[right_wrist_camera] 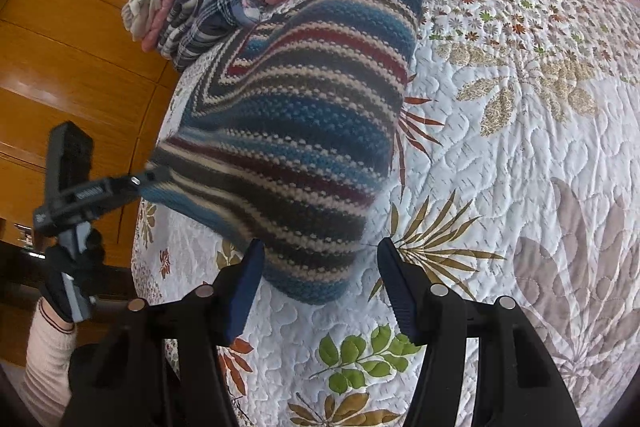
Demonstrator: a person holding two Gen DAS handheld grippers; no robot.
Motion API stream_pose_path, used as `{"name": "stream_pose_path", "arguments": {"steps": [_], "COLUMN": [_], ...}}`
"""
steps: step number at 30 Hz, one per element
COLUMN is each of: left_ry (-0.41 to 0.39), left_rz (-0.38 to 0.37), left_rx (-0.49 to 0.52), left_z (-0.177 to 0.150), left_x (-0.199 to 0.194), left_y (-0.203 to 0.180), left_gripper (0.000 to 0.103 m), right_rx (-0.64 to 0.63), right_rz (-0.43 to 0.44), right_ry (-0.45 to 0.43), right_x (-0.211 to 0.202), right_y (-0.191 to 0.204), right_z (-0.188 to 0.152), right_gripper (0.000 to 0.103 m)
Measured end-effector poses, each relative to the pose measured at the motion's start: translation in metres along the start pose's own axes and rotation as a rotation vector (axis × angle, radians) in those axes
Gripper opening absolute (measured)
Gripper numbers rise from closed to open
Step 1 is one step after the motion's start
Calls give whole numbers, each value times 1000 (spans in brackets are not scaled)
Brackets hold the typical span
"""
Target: Fold small clothes
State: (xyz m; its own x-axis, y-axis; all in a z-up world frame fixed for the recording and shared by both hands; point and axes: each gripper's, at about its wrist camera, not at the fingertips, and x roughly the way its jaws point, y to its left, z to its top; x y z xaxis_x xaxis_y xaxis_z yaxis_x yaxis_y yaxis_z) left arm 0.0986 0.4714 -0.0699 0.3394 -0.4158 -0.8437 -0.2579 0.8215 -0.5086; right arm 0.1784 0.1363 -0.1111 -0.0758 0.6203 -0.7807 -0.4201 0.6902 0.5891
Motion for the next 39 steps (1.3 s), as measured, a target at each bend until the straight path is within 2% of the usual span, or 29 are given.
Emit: {"name": "stream_pose_path", "arguments": {"steps": [3, 8, 14, 16, 24, 27, 30, 34, 36, 39], "left_ry": [-4, 68, 96, 96, 98, 105, 101, 43, 16, -17], "left_rz": [-20, 93, 197, 195, 196, 183, 167, 111, 95, 61], "left_rx": [-8, 28, 134, 128, 102, 82, 91, 95, 94, 74], "left_z": [4, -5, -10, -11, -17, -14, -11, 0, 7, 21], "left_x": [-11, 18, 39, 41, 50, 49, 40, 16, 9, 0], "left_y": [16, 35, 23, 25, 32, 32, 32, 27, 25, 22], "left_gripper": [11, 12, 13, 15, 31, 40, 44, 51, 58, 60], "right_rx": [5, 43, 35, 39, 103, 86, 72, 65, 72, 88], "right_rz": [10, 62, 21, 27, 10, 5, 6, 27, 45, 70], "right_ry": [0, 22, 41, 43, 80, 79, 78, 60, 34, 1], "right_x": [1, 9, 27, 31, 49, 47, 44, 33, 24, 11], "right_y": [-1, -4, 1, -2, -16, -15, -12, -8, -8, -10], "right_z": [0, -2, -4, -6, -13, -13, -11, -4, -2, 4], "right_gripper": [60, 60, 59, 53, 53, 54, 55, 56, 60, 64]}}
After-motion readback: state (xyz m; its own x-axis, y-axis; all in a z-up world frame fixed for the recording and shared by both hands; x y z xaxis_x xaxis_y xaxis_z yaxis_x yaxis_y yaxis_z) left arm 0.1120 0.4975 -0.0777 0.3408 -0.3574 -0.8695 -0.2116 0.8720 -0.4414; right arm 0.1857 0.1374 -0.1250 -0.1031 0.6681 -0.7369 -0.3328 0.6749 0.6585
